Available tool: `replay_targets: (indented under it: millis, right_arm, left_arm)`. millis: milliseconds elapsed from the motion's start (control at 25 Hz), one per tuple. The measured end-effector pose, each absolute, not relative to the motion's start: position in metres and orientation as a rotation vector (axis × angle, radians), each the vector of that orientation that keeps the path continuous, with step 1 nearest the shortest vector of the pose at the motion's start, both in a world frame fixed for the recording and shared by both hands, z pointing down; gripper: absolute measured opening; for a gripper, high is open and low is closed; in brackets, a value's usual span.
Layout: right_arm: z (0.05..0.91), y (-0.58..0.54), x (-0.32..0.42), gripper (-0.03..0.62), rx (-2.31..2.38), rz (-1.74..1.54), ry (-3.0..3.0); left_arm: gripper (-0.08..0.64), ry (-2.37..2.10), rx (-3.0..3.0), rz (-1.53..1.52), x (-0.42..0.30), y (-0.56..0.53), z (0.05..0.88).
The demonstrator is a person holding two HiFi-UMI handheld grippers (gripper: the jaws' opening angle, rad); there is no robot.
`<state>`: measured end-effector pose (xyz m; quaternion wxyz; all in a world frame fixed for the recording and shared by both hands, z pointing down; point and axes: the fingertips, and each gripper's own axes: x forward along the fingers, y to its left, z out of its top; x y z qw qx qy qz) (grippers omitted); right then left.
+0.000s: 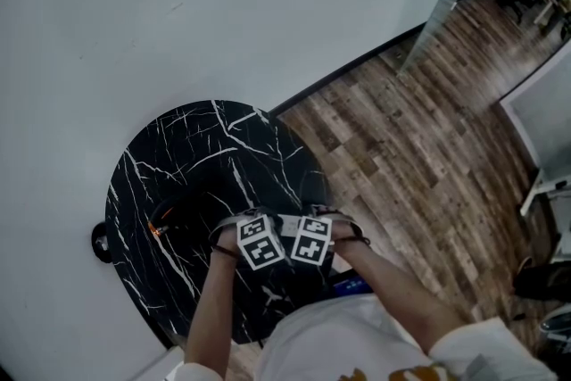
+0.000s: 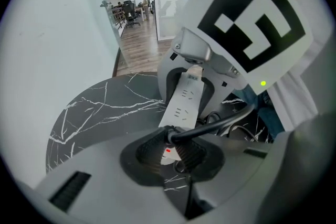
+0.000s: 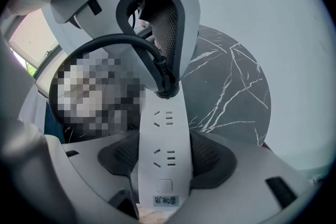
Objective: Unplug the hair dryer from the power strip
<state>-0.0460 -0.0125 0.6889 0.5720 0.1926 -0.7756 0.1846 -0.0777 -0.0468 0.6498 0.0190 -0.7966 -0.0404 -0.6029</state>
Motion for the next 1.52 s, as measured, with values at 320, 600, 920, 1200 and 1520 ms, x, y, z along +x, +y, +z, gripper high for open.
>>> replay_targets:
  millis: [320, 600, 920, 1200, 1520]
  right_arm:
    - [0.6879, -0.0122, -0.0456, 0.268, 0.45, 0.44, -1.811]
    - [0.6895, -0.0131, -0.0461, 0.268, 0.448, 0.435, -1.808]
    - [0.6898, -0.0113, -0.0458, 0.268, 0.465, 0.447, -1.812]
    - [0.6896, -0.0125, -0.0457, 0.268, 0.463, 0.448, -1.807]
    - [0.6912, -0.0118, -0.0463, 0.268, 0.458, 0.445, -1.8]
  left_arm:
    - [0.057, -0.293, -2.511, -1.952, -0.0753, -0.0467, 0.6465]
    - [0.055, -0.148, -2.409, -1.856, -0.0779, -0.0471, 0.6475]
    - [0.055, -0.315, -2.512, -1.946, -0.0754, -0.0459, 0.6499]
    - [0.055, -0.274, -2.467, -1.916, -0.076, -0.0469, 0.6468]
    - [0.052, -0.177, -2.382, -1.843, -0.0782, -0.0462, 0.6485]
